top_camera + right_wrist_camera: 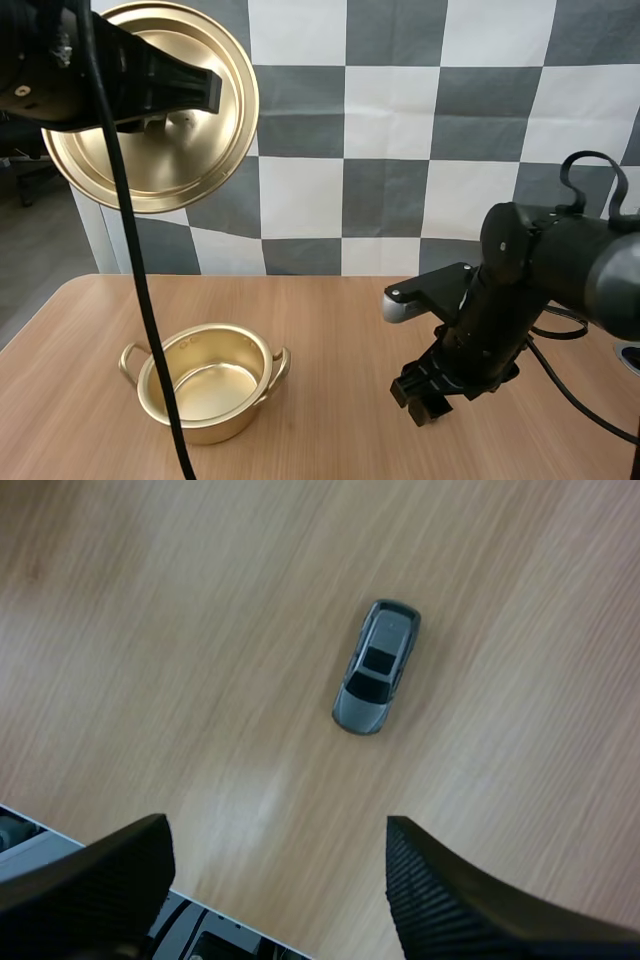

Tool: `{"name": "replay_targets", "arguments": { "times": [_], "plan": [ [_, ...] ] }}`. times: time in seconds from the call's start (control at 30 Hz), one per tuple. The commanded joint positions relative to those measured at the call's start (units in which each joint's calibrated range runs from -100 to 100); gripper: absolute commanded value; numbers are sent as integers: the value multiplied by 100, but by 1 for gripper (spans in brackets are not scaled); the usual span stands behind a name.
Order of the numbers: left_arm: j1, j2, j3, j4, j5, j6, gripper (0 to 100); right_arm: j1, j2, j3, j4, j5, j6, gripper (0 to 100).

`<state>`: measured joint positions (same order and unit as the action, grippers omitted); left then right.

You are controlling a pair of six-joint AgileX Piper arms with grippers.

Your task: Open the pot, put the car inside, and close it

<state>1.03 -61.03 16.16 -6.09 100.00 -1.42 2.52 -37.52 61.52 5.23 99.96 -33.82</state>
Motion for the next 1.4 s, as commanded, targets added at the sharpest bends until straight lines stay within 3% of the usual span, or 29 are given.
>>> {"name": "replay_targets", "arguments": {
  "times": [0.0, 0.57, 0.7, 0.83, 1.37],
  "plan": [
    [4, 0, 8, -5, 0, -1, 0, -2, 36, 6, -1, 4, -6, 100],
    [4, 0, 8, -5, 0, -1, 0, -2, 1006, 6, -45, -1096, -50, 100],
    [4, 0, 8, -5, 0, -1, 0, -2, 1293, 6, -45, -1196, -326, 100],
    [4, 0, 8, -5, 0, -1, 0, -2, 1369, 6, 24, -1357, -570, 100],
    [4, 0, 8, -5, 0, -1, 0, -2, 1661, 6, -96, -2438, -559, 100]
  ]
}}
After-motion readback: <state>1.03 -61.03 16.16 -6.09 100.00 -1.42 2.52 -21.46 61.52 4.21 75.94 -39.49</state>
